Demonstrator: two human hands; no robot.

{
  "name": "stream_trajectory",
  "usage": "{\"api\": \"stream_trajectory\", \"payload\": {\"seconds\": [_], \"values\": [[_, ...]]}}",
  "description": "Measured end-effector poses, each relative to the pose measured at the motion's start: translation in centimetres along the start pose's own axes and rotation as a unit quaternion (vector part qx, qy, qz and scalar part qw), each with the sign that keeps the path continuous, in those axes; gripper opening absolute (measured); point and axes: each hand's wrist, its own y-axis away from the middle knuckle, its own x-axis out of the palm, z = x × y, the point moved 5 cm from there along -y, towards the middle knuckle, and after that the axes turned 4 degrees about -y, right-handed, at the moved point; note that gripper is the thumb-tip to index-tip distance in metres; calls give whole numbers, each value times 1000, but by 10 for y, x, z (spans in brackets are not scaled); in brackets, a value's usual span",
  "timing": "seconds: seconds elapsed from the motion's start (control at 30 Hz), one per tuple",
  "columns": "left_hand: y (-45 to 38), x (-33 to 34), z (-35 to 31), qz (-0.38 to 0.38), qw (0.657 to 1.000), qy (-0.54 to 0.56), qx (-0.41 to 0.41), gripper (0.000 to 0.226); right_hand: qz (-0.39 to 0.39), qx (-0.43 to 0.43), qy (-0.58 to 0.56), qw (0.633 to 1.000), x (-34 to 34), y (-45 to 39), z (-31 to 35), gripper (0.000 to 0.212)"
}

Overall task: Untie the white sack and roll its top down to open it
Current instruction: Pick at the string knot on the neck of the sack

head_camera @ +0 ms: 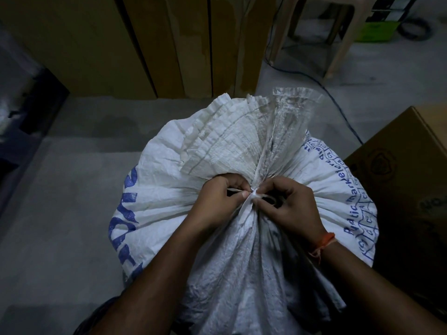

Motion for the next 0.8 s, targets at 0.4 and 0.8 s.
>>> {"api": "stream_trajectory", "payload": {"seconds": [0.4, 0.8], "values": [[0, 0, -3, -5, 1000, -15, -2, 17, -15, 7, -5, 1000, 2, 0, 3, 12], [1, -1, -5, -27, 999, -41, 15, 12, -6, 23, -19, 1000, 2, -1, 1, 14]]}}
